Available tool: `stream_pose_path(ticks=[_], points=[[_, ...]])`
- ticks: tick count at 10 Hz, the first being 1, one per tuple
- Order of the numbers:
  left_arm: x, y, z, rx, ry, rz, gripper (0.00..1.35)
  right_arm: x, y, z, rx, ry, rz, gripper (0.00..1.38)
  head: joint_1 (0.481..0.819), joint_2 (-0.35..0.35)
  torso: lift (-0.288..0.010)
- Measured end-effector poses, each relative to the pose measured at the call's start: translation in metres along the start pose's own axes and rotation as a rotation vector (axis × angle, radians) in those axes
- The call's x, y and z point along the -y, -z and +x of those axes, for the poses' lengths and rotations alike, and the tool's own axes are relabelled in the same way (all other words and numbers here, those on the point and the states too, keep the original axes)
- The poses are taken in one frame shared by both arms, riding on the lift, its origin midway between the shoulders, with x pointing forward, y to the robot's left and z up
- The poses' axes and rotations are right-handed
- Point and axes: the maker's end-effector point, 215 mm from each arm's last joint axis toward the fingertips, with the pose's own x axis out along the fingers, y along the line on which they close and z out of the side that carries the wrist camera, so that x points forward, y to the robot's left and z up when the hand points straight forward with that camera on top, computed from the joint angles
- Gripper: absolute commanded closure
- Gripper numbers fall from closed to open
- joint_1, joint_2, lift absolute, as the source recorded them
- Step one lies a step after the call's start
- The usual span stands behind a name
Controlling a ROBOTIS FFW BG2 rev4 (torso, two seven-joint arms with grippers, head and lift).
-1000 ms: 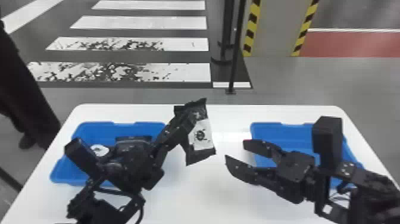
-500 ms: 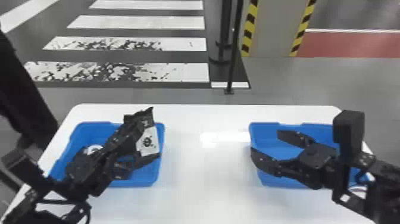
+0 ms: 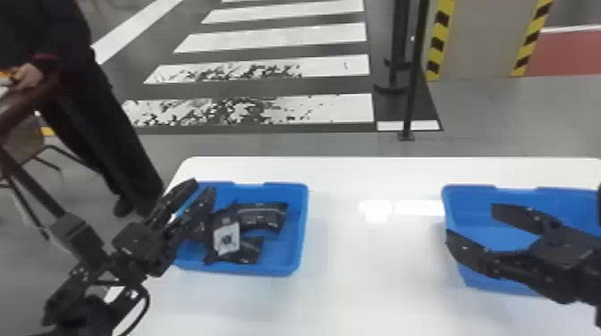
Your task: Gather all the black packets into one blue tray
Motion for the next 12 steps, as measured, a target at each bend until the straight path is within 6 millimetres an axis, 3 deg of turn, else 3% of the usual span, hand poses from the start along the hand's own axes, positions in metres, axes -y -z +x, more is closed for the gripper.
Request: stream_pose_path(ticks=[1,3,6,8,12], points=[[-0.014,0.006,-0.004,-0.010,-0.031,0.018,0.10,0.003,0.002,-0.001,0.001,0.008,0.005,0.15,0.695,0.213,-0.110],[-0.011,-0.001,-0.012,0.041,-0.047,0.037,0.16,0.016,0.008,-0.015,0.029,0.066,0.041,0.15,0.695,0.204,-0.110],[0.028,-0.020,-0.042,0.124,-0.071,-0.020,0.18,0.044,0.011,-0.066,0.139,0.234,0.090,0.15,0.695,0.130,-0.110],[0.059,-0.026,-0.059,0.140,-0.079,-0.081,0.19,0.060,0.011,-0.109,0.209,0.368,0.092,0.15,0.695,0.043,-0.110],[0.096,-0.047,-0.085,0.163,-0.109,-0.137,0.19,0.059,0.009,-0.160,0.419,0.470,0.083,0.15,0.695,-0.043,-0.110]])
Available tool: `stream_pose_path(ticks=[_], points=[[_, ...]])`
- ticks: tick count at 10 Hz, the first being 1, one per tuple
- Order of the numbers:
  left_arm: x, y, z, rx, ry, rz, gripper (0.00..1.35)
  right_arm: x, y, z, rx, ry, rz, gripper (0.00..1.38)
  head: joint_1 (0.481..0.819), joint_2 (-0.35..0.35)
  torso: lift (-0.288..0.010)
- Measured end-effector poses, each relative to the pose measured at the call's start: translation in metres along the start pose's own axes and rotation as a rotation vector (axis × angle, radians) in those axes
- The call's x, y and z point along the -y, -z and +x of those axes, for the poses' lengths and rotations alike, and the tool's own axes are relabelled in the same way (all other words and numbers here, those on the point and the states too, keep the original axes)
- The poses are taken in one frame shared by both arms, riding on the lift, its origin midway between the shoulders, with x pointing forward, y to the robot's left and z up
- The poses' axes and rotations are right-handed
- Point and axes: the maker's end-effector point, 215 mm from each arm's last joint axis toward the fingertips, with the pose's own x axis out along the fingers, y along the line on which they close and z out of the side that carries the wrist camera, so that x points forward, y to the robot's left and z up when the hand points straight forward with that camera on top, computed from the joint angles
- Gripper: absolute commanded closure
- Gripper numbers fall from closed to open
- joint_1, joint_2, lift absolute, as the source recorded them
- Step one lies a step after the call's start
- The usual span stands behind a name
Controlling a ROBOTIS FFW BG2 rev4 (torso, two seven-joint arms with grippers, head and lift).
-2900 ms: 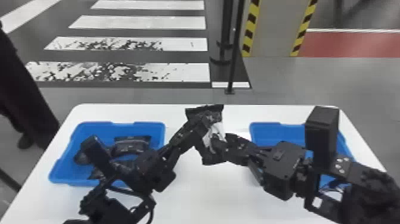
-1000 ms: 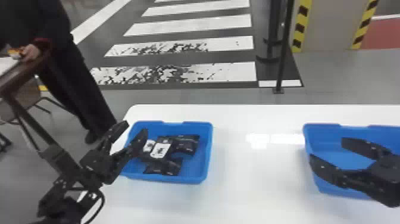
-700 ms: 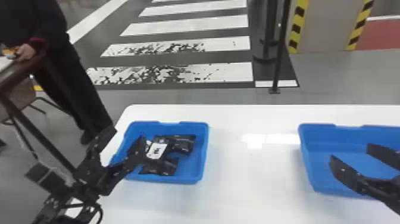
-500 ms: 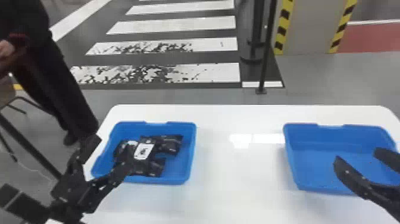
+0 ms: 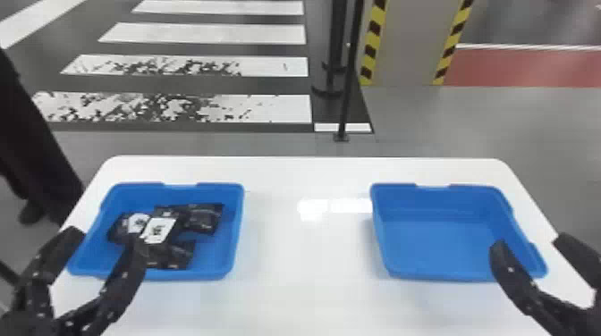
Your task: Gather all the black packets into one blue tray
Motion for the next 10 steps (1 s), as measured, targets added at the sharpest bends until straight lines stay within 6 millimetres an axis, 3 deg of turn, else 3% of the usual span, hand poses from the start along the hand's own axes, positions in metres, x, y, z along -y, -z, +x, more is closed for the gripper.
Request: stream_pose_path(ticks=[4,10], points=[[0.005,0.010,-0.025,-0.053,-0.053,-0.046,0.20,0.013,0.002,-0.041,0.034,0.072,-0.047,0.15,0.695,-0.092,-0.110],[0.021,0.037,-0.040,-0.259,-0.087,-0.047,0.20,0.007,0.001,-0.048,-0.007,0.077,-0.108,0.15,0.695,-0.120,-0.110]])
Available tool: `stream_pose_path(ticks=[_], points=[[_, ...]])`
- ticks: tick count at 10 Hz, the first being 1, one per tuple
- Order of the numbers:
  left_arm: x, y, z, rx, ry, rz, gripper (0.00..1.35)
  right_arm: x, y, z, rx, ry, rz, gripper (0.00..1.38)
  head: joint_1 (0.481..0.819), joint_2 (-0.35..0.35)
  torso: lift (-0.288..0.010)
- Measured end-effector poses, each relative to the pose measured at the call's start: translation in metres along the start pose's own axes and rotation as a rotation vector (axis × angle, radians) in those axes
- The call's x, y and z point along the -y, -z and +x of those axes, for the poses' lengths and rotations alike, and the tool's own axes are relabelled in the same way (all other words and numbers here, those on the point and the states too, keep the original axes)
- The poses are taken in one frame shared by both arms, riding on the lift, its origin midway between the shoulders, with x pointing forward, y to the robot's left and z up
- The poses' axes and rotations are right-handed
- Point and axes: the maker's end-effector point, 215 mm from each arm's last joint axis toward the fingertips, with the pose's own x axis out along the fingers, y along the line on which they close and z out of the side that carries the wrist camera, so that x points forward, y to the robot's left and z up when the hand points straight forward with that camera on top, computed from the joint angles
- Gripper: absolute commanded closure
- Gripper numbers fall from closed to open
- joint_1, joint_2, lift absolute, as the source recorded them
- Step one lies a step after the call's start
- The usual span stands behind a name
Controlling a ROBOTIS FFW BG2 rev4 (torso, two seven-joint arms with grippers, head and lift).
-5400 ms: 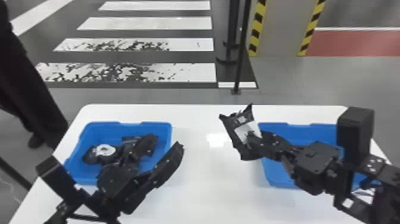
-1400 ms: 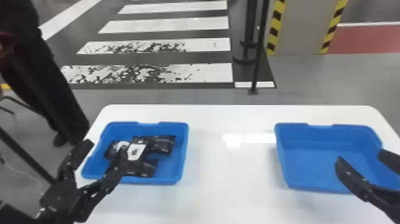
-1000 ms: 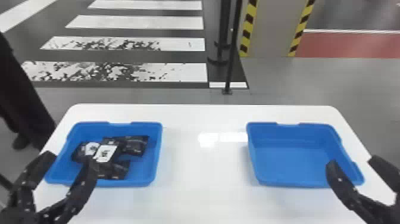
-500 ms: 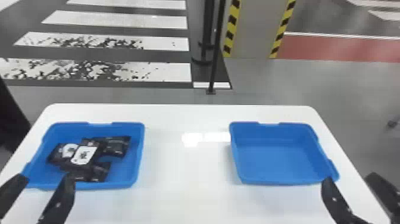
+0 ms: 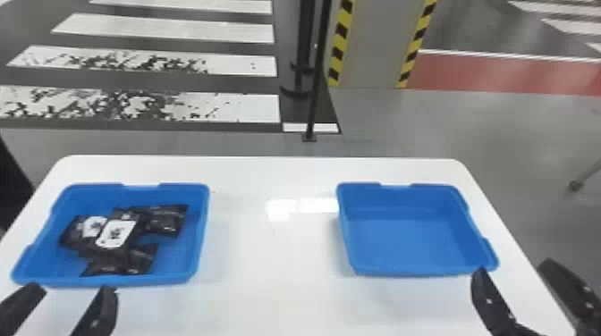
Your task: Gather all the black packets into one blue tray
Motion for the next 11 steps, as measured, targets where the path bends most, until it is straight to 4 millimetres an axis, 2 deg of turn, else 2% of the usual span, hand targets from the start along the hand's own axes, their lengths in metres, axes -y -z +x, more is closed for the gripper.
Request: stream_pose_path(ticks=[3,7,11], points=[[0.001,0.007,-0.001,-0.038,-0.003,0.009,0.20,0.001,0.004,-0.001,-0.015,0.004,-0.011,0.15,0.695,-0.126,-0.110],[-0.009,-0.006,-0.004,-0.005,-0.022,0.055,0.20,0.001,0.000,-0.004,-0.024,0.015,-0.023,0.15,0.695,-0.109,-0.110],[-0.028,-0.014,-0.010,0.000,-0.060,0.124,0.20,-0.001,-0.007,-0.006,-0.031,0.017,-0.037,0.15,0.695,-0.061,-0.110]])
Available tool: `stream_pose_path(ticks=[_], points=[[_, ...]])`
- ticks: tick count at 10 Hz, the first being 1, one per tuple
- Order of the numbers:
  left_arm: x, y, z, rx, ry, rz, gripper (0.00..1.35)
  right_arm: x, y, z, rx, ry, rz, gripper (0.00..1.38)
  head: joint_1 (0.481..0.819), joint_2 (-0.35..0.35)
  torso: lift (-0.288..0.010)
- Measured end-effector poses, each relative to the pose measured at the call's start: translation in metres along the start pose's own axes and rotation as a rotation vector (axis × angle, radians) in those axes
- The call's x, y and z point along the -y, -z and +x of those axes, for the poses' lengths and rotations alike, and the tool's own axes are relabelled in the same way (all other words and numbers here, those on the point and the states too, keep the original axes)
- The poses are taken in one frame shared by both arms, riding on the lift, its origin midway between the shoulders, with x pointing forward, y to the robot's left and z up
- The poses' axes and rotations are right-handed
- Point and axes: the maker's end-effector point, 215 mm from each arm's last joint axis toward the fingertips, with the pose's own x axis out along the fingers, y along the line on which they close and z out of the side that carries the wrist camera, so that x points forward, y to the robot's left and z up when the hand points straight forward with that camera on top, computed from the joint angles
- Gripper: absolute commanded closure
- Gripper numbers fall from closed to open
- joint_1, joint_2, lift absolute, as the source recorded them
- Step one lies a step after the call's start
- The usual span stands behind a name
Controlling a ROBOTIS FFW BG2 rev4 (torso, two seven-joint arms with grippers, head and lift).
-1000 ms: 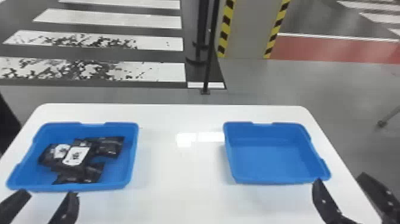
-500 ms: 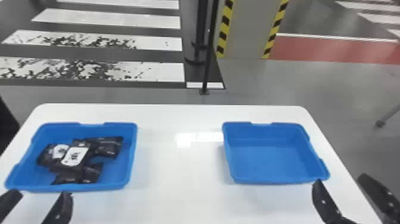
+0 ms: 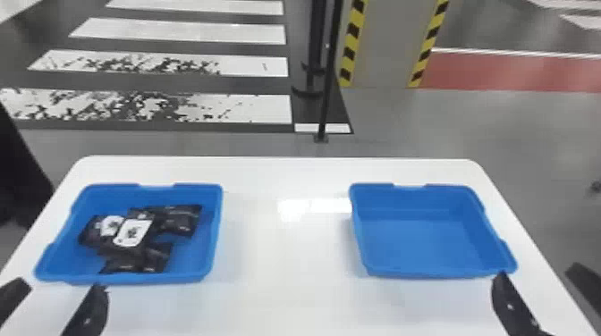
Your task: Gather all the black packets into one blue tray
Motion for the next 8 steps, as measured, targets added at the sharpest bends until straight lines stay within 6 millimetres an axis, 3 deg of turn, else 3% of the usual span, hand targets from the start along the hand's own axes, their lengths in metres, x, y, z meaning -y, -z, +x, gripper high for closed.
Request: stream_pose_path(ticks=[8], points=[[-0.0079,-0.0008,-0.0052,-0.002,-0.030,0.009,0.20,-0.0031,0.0001,-0.0005,-0.008,-0.006,-0.001,0.15,0.695,-0.039,-0.110]])
